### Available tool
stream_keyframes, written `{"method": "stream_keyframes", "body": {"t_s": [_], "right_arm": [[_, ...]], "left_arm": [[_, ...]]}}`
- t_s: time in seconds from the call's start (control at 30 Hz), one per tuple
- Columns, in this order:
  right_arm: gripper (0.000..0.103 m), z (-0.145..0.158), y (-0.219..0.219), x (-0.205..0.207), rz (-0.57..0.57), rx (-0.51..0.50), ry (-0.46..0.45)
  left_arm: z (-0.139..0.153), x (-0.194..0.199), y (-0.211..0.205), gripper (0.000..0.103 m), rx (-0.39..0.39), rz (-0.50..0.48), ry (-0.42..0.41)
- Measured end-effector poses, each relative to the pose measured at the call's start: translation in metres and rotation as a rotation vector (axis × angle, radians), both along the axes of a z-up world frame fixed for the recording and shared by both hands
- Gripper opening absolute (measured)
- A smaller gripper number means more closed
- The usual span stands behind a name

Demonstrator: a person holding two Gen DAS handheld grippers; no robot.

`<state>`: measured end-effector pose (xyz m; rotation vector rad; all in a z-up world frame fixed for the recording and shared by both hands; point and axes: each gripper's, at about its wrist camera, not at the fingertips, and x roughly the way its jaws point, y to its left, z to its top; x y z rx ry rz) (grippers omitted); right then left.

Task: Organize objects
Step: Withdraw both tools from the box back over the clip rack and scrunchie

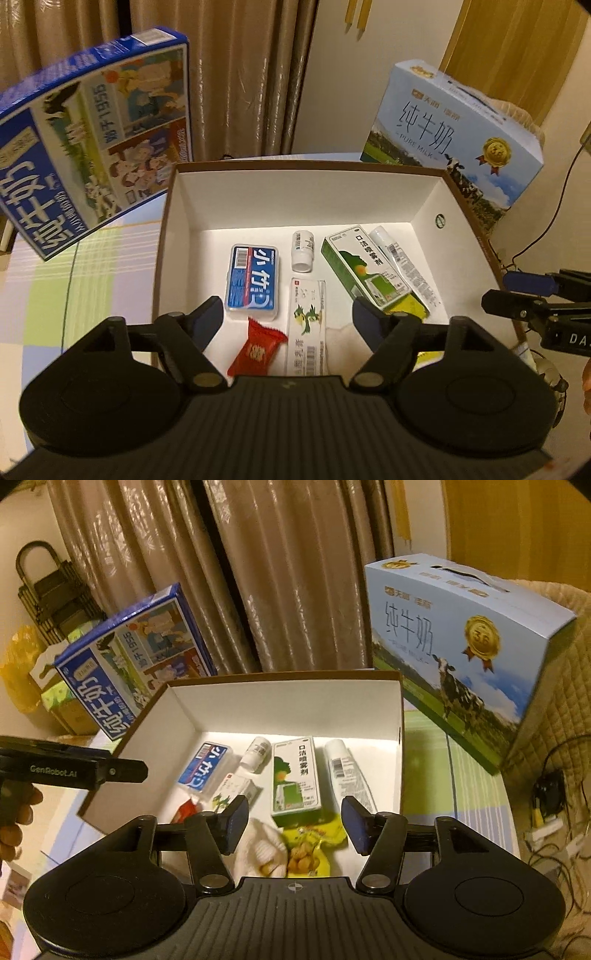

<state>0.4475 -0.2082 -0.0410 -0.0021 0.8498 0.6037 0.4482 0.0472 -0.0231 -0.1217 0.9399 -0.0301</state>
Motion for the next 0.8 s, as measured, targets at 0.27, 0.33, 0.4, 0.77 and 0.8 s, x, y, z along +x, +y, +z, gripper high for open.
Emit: {"method": "stream_keyframes", "body": {"t_s": [0.27, 0.33, 0.4, 0.77, 0.8], "right_arm": [[0.059, 0.017, -0.014, -0.039, -0.032, 0.037, -0.004], [0.059, 0.02, -0.016, -0.048, -0.04, 0.049, -0.004], [0.06, 0.023, -0.018, -0.056, -0.043, 0.06, -0.002], [0.062, 0.041, -0.022, -0.107, -0.026, 0.074, -0.019], [0.062, 0.042, -0.022, -0.111, -0.025, 0.077, -0.018]], "left_arm": [[0.02, -0.043, -0.008, 0.076, 0.003, 0.014, -0.029], [0.024, -0.053, -0.011, 0.076, 0.01, 0.013, -0.037], [0.028, -0.063, -0.015, 0.076, 0.009, 0.012, -0.043], [0.047, -0.112, -0.026, 0.078, -0.003, 0.018, -0.068], [0.048, -0.116, -0.027, 0.078, -0.005, 0.016, -0.07]]}}
